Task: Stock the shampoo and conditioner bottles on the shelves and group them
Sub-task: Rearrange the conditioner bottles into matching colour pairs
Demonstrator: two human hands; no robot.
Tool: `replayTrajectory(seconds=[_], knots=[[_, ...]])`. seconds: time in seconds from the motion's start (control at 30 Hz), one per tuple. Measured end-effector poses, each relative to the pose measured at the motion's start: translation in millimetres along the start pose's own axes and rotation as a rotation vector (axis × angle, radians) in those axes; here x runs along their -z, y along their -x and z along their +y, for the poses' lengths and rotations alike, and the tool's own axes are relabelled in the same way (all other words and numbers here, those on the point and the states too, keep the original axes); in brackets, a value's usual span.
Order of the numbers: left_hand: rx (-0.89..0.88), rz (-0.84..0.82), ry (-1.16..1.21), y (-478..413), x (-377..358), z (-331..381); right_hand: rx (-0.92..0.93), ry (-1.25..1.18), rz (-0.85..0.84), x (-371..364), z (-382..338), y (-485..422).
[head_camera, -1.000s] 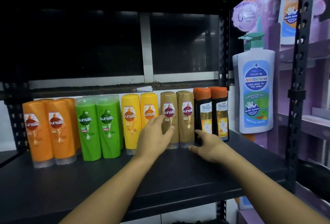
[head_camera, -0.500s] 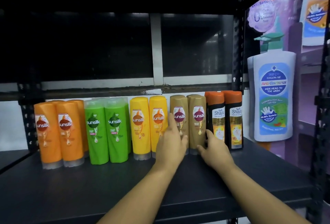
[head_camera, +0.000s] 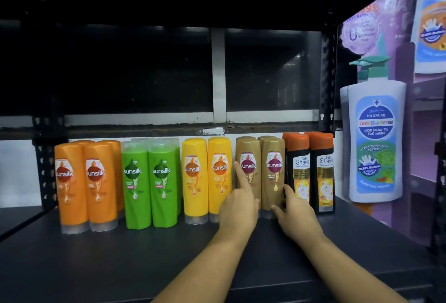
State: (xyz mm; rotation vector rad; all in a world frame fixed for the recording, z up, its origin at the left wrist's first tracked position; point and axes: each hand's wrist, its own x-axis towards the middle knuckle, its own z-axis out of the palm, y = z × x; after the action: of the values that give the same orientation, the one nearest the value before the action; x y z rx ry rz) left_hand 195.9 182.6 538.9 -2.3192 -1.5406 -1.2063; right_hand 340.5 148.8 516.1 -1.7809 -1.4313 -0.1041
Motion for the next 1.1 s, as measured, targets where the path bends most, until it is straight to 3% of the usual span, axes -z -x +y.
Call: replayTrajectory(seconds=[0.67, 0.83, 1.0, 1.1], knots=[[-0.030, -0.028, -0.038, 0, 7, -4, 0.009, 0.050, -0.019, -5, 2, -4], [-0.006, -0.006, -0.015, 3, 17, -7, 0.000, 0.166, -0.009, -2, 0, -2], [-0.233, 0.023, 0.072, 11, 25, -12, 0.028, 0.218, -0.026, 6, -3, 5], [-0.376, -0.170, 0.162, 14, 21, -14, 0.098, 0.238, -0.173, 22, 0, 9]])
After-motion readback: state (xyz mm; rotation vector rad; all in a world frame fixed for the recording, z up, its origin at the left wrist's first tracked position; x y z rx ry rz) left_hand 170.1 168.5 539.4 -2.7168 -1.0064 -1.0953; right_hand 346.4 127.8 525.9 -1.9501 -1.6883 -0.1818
